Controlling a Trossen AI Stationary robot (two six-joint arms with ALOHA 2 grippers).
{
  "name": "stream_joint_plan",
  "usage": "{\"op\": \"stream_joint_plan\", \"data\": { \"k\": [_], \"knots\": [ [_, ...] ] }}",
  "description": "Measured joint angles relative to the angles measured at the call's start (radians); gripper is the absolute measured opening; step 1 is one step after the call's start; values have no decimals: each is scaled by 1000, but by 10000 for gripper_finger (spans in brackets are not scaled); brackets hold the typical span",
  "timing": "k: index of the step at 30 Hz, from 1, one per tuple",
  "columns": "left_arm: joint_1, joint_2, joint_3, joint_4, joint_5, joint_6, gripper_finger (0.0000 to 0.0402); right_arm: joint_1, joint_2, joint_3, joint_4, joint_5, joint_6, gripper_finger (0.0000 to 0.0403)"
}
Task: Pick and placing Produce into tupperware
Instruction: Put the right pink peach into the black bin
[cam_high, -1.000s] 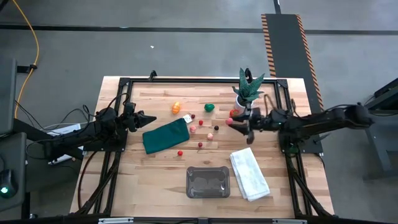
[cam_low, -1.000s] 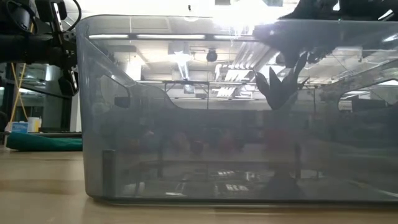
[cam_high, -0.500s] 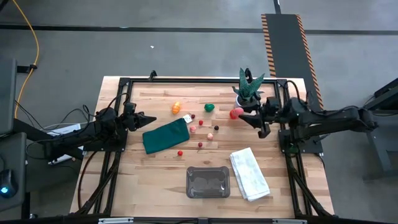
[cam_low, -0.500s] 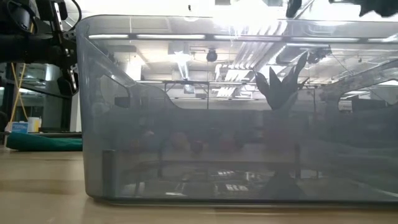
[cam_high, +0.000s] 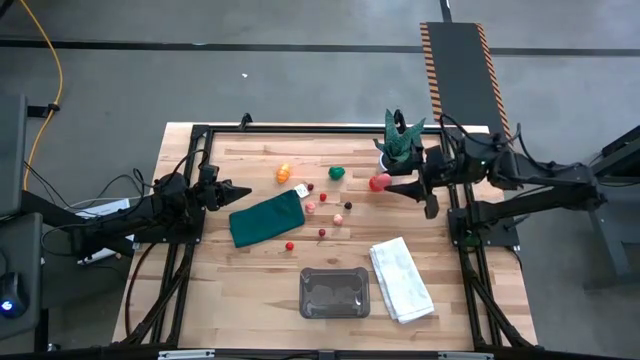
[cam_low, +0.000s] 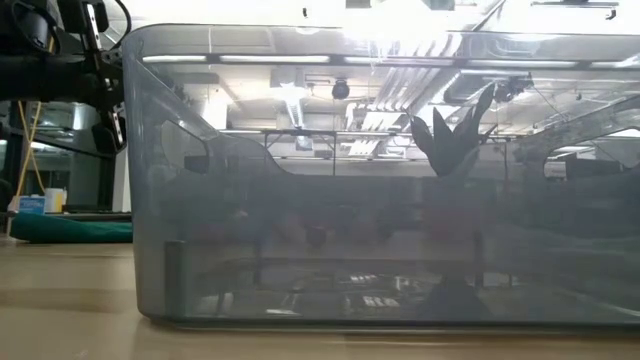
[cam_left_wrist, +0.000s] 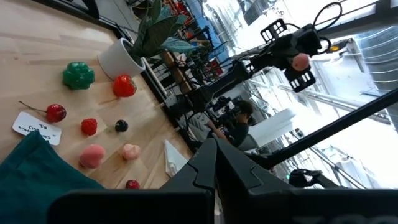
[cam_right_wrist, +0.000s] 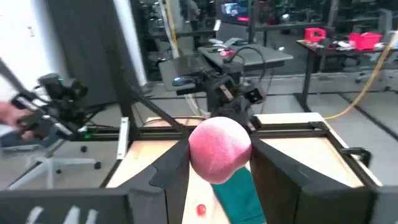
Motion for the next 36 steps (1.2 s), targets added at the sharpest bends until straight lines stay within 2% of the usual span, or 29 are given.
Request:
{"op": "stream_joint_plan", "data": {
  "k": [4,22,29,36],
  "knots": [
    [0,0,0,0,7,0,1,18,38,54,-79,-45,28,145],
    [0,0,0,5,45,2,1,196,272,211,-248,-52,34,145],
    [0,0,0,5,45,2,1,241,381,341,-286,-2,66,145],
    [0,0,0,7,76,2,1,268,531,513,-423,8,79,145]
  ]
}}
